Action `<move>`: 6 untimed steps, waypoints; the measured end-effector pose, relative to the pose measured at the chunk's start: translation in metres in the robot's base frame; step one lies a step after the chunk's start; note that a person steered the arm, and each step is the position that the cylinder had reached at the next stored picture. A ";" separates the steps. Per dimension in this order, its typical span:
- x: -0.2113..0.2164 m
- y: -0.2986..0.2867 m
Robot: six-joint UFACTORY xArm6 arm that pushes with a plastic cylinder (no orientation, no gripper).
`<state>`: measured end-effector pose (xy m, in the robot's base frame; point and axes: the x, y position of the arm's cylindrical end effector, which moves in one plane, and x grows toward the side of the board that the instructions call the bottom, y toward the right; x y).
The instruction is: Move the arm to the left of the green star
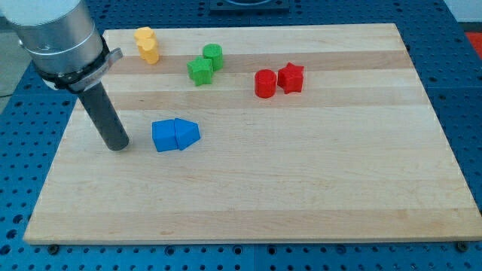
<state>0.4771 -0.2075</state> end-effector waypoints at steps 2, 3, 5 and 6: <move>-0.020 -0.010; -0.037 -0.007; -0.050 -0.007; -0.067 -0.006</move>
